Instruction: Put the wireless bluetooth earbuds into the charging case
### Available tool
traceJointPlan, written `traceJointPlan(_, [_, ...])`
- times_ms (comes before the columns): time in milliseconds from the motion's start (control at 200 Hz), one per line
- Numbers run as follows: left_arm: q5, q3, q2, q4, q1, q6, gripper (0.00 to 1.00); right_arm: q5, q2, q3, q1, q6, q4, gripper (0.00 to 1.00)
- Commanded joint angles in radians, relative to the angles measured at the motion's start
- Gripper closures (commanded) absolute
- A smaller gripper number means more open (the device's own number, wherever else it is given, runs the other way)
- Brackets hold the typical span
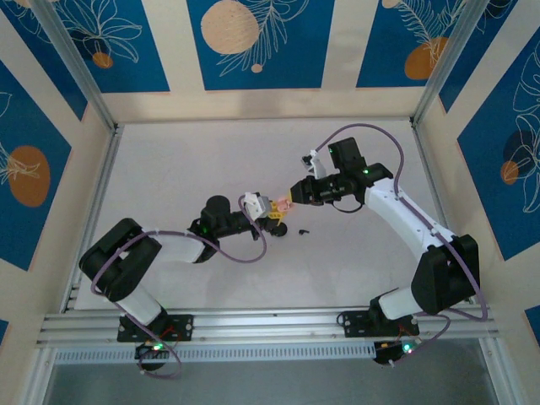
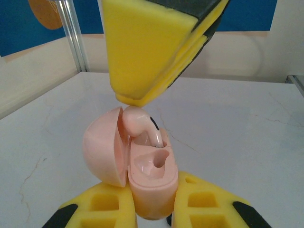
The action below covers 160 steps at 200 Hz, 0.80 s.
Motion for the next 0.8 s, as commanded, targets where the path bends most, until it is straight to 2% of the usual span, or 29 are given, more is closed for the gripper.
traceJointPlan(0, [0.004,0.017,-0.007,0.06,-0.013,-0.005,0.92,0.035,-0.007,0.014,0.014,-0.021,-0.091,0.79])
traceJointPlan(415, [-0.008,0.018,-0.025,0.017,-0.013,0.011,0.92,0.105,-0.046,0.033,0.017,0.016,-0.119,0.77])
traceJointPlan(795, [-0.007,0.015,-0.036,-0.003,-0.014,0.031,0.92,0.114,-0.066,0.084,0.015,0.05,-0.129,0.61])
